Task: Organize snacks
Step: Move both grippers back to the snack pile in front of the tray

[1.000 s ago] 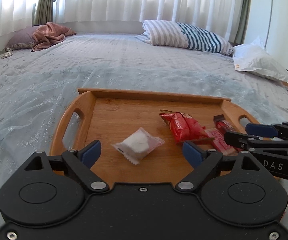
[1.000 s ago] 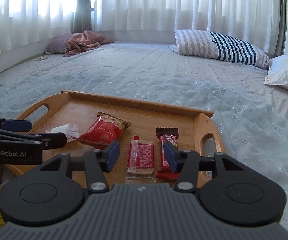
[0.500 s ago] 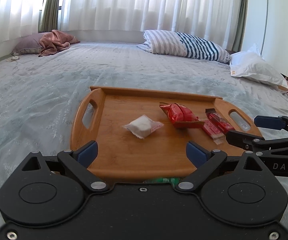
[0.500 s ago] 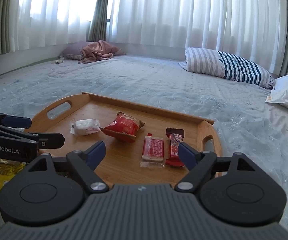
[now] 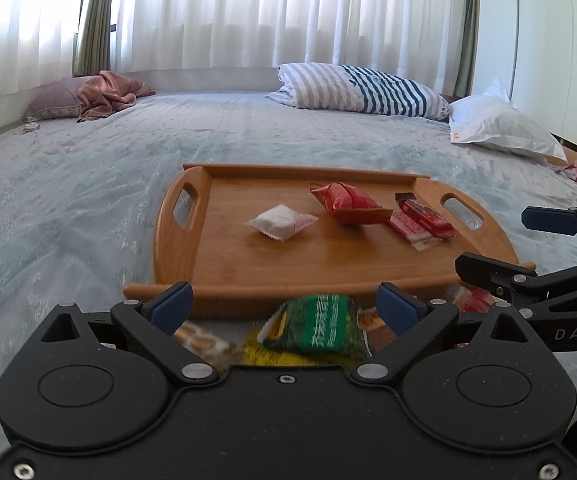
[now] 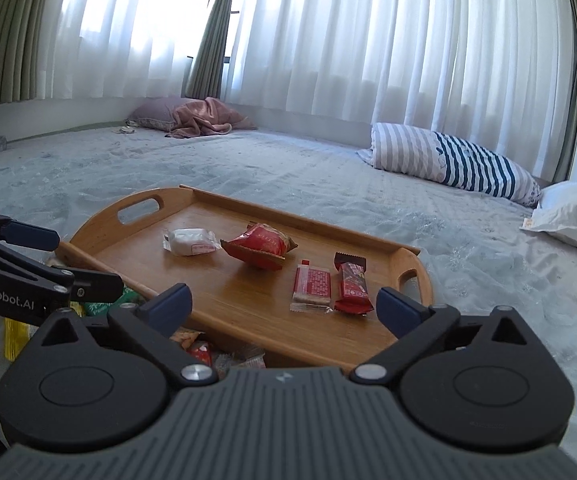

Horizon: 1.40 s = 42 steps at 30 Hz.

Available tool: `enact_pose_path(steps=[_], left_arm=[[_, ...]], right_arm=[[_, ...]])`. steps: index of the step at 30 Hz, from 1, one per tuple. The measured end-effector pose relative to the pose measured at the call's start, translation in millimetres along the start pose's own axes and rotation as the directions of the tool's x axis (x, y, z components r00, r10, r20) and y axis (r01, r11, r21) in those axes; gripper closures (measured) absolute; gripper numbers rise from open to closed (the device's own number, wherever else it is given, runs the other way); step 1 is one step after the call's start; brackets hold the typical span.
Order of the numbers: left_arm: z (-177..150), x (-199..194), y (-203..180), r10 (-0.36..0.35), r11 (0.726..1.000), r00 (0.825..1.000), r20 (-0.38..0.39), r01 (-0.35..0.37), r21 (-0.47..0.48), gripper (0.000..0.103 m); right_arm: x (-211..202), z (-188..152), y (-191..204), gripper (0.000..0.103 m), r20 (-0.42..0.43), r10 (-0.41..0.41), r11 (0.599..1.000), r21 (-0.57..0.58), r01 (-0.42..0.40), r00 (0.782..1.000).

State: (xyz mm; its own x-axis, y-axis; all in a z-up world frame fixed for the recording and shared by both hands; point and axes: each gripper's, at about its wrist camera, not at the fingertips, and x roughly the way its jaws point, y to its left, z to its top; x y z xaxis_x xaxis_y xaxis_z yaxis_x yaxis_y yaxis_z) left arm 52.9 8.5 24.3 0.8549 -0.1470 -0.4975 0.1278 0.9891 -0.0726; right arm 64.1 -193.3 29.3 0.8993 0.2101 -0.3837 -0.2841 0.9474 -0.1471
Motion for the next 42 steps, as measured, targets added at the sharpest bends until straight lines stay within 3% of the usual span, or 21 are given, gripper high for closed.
enact_pose_path(steps=[6, 8, 10, 13, 20, 22, 28, 30, 34, 42], left_arm=[[-17.3, -12.3, 2.1, -0.002, 1.0, 1.0, 0.015, 0.002, 0.008, 0.004], [-22.4, -17.5, 1.6, 0.002, 1.0, 1.0, 0.028, -0.003, 0.021, 0.008], [-26.2, -22.5, -0.8, 0.009, 0.999, 0.999, 0.038, -0.01, 0.039, 0.032], [-30.2, -26.8, -2.9, 0.013, 0.998, 1.0, 0.028, -0.015, 0.056, 0.046], [-40.4, -34.5, -2.6, 0.007, 0.997, 1.0, 0.004, -0.008, 0.075, 0.044], [-43.6, -33.9, 0.1, 0.018, 0.998, 1.0, -0.004, -0.018, 0.067, 0.033], [-46.5, -28.9, 3.7, 0.03, 0.998, 0.999, -0.02, -0.029, 0.06, 0.031], [-46.6, -27.7, 3.1, 0.02, 0.998, 0.999, -0.033, -0.018, 0.066, 0.032], [-47.7, -27.1, 2.7, -0.053, 0.997, 0.996, -0.078, 0.057, 0.048, 0.038], [-47.3, -21.6, -0.3, -0.056, 0.998, 0.995, -0.078, 0.059, 0.038, 0.04]], right_arm=[[-8.8, -11.4, 6.2, 0.0, 0.008, -0.006, 1.0, -0.026, 0.006, 1.0], [-11.6, -15.3, 9.1, 0.007, 0.004, -0.005, 0.999, -0.034, 0.005, 1.0], [-12.8, -19.1, 13.5, 0.016, -0.007, -0.028, 0.998, -0.058, 0.028, 1.0], [-15.7, -25.2, 16.9, 0.025, -0.015, -0.043, 0.997, -0.065, 0.042, 0.999], [-18.2, -36.0, 20.5, 0.046, -0.061, -0.006, 0.999, -0.054, 0.003, 0.998], [-17.2, -38.9, 24.9, 0.051, -0.073, -0.001, 0.997, -0.076, -0.005, 0.997], [-18.3, -40.3, 29.4, 0.054, -0.078, -0.011, 0.996, -0.094, 0.004, 0.997], [-19.0, -37.6, 26.4, 0.06, -0.101, 0.015, 0.998, -0.065, -0.022, 0.995], [-21.2, -35.7, 23.8, 0.06, -0.119, 0.037, 0.998, -0.046, -0.042, 0.992], [-10.2, -37.0, 36.4, 0.053, -0.085, 0.014, 0.992, -0.124, -0.025, 0.996]])
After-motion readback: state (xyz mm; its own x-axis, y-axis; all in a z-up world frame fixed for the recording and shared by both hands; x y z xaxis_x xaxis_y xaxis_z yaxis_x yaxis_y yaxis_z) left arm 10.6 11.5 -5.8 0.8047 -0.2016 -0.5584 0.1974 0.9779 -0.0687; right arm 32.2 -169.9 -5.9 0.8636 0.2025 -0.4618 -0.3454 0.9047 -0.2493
